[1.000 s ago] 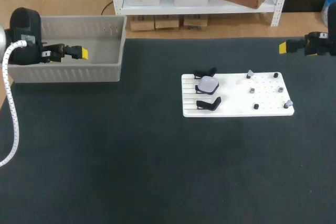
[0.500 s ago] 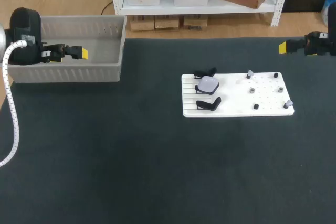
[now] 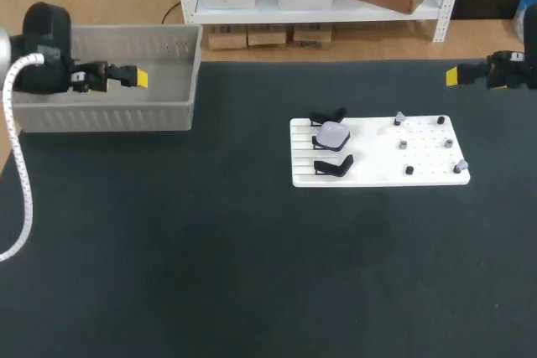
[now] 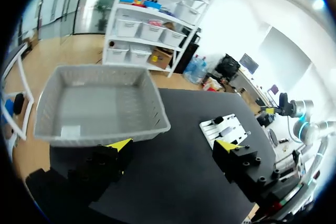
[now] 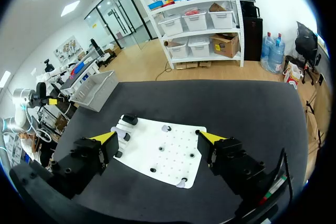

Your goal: Pick up each earbud case from the left stands, insert the matching earbuds, close the lid, and place the case in the box.

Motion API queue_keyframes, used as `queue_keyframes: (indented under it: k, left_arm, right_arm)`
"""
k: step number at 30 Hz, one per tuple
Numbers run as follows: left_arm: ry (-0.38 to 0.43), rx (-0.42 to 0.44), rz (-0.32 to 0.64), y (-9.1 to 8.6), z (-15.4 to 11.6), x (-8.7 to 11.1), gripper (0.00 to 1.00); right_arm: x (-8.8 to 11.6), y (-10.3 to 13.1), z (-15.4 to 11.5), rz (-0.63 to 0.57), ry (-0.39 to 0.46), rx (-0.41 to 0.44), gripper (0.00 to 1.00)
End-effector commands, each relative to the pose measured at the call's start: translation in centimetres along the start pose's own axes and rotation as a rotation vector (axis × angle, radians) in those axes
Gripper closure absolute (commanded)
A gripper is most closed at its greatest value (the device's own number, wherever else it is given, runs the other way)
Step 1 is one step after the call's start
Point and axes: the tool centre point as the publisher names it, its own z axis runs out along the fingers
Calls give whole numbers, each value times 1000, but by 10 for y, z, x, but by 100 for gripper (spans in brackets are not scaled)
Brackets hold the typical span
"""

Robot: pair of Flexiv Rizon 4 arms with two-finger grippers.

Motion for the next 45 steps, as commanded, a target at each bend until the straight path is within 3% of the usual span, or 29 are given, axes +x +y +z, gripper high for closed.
queue_keyframes:
  k: [1,6,12,23,28,45]
  left_arm:
    - [-59,280,177,4,-3,3,0]
    - [-37,390,369,-12,4,1,0]
    - [-6,433,575,-33,17,-3,0]
    - [7,552,831,-64,49,-3,0]
    - [25,596,875,-78,63,1,0]
    - [25,596,875,-78,63,1,0]
  right_arm:
    - [0,-1,0,-1,0,-5,0]
    - [0,-1,0,-1,0,-5,0]
    - [0,-1,0,-1,0,-5,0]
    - [0,-1,0,-1,0,-5,0]
    - [0,-1,0,-1,0,-5,0]
    - [0,-1,0,-1,0,-5,0]
